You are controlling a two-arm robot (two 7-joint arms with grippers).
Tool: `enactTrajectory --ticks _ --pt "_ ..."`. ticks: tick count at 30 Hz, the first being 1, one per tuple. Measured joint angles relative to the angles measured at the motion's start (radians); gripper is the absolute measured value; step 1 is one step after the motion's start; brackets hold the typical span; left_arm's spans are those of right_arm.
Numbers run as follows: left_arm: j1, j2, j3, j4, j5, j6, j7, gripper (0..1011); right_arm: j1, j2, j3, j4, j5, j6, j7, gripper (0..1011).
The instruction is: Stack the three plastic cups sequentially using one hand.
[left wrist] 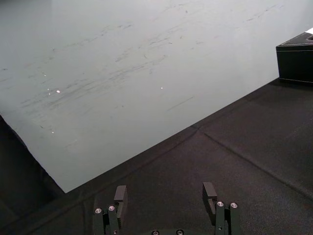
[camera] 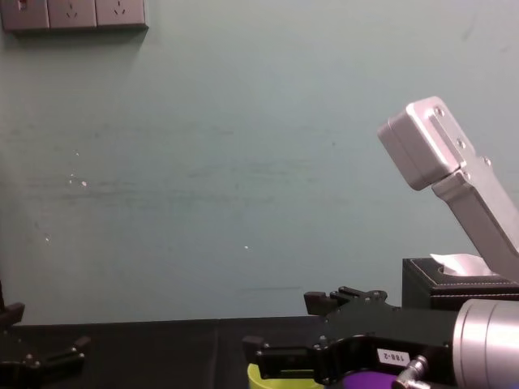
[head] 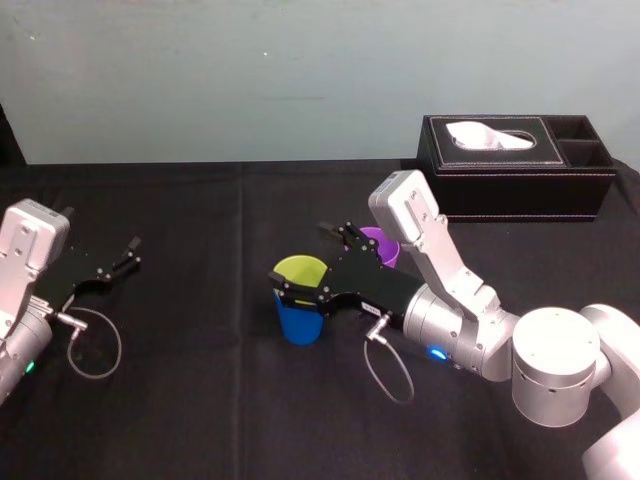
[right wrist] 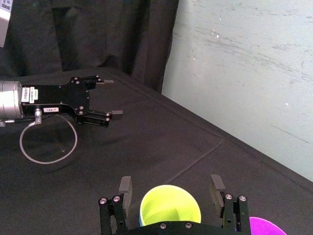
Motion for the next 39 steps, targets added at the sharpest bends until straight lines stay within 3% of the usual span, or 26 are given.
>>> enactTrajectory --ticks 17,29,39 --pt "0.000 0.000 0.000 0.000 0.000 0.000 0.000 1010 -0.001 0.001 0.001 -0.004 0.000 -0.001 -0.001 1003" --pt "0.000 0.000 0.000 0.000 0.000 0.000 0.000 1010 -0.078 0.055 0.092 -0.094 0.016 -0.027 -0.032 1003" --pt "0.000 0.000 0.000 0.000 0.000 0.000 0.000 1010 -0.142 0.093 0.165 -0.103 0.043 -0.053 -0.043 1003"
